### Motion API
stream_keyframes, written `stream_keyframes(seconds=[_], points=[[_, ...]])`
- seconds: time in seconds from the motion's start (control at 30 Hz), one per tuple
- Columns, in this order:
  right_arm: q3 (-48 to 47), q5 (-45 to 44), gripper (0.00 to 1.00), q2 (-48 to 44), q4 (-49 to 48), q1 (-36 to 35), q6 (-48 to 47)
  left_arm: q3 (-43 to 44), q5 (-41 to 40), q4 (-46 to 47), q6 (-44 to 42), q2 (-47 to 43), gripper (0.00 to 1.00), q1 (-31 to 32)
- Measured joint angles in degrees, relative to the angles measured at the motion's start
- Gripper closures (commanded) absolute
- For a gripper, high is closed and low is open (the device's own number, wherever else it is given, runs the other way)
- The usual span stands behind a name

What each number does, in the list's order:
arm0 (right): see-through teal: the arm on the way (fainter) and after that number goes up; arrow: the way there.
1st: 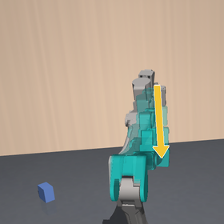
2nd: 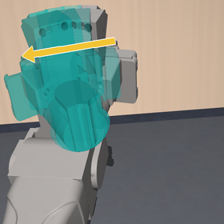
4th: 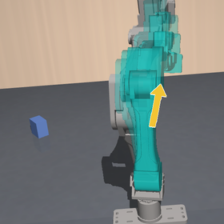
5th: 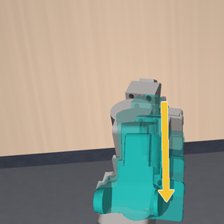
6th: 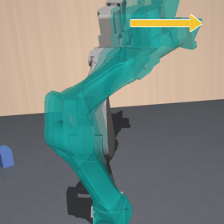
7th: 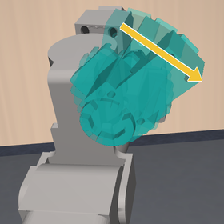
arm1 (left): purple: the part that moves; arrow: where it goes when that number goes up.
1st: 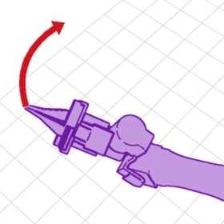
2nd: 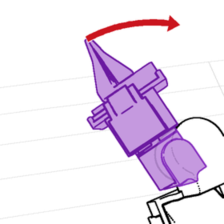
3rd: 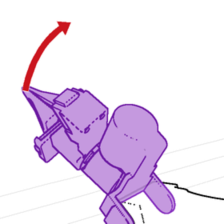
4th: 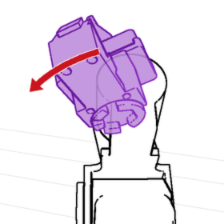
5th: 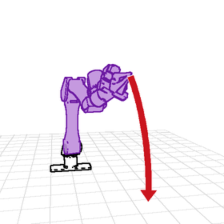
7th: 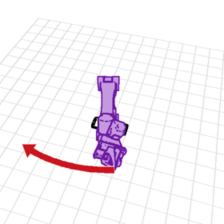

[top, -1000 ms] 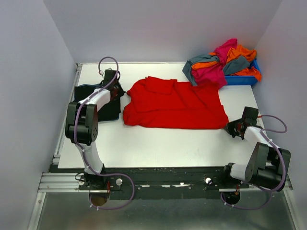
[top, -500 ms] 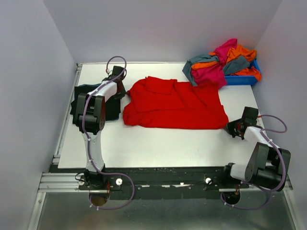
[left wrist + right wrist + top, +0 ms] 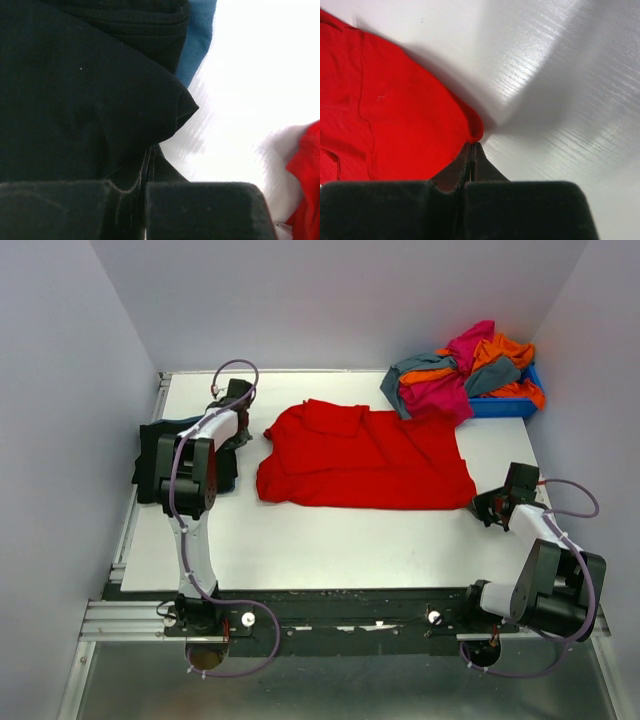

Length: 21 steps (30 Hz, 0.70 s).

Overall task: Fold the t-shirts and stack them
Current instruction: Fold the flattened tshirt in 1/3 of the way

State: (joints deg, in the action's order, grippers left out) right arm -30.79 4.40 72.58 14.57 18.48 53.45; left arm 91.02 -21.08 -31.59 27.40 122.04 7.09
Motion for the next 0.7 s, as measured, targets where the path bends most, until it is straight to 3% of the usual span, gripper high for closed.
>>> stream_keyframes(seconds=[0.07,0.2,0.27,0.43,0.6,0.7], points=[[0.0,0.0,0.99,-0.55,0.0,0.02,-0.02,-0.94,0.13,0.9,-0.11,-0.57,1.0,-0.26],[0.02,0.0,0.99,-0.81,0.0,0.02,-0.13,-5.53,2.95,3.15,0.11,-4.09,0.84,-0.02],[0.02,0.0,0.99,-0.85,0.0,0.0,-0.33,-11.15,5.92,4.48,0.96,-9.44,0.72,0.52],[0.26,-0.02,0.99,-1.73,0.0,0.02,-0.57,-24.33,9.92,9.51,4.55,-27.8,0.7,4.0],[0.76,-0.02,0.99,-2.89,-0.02,0.02,-0.57,-34.75,12.7,15.8,9.44,-41.03,0.43,6.03],[0.9,-0.02,0.99,-2.93,-0.02,0.02,-0.59,-44.17,15.04,18.91,13.57,-47.19,0.44,6.64]])
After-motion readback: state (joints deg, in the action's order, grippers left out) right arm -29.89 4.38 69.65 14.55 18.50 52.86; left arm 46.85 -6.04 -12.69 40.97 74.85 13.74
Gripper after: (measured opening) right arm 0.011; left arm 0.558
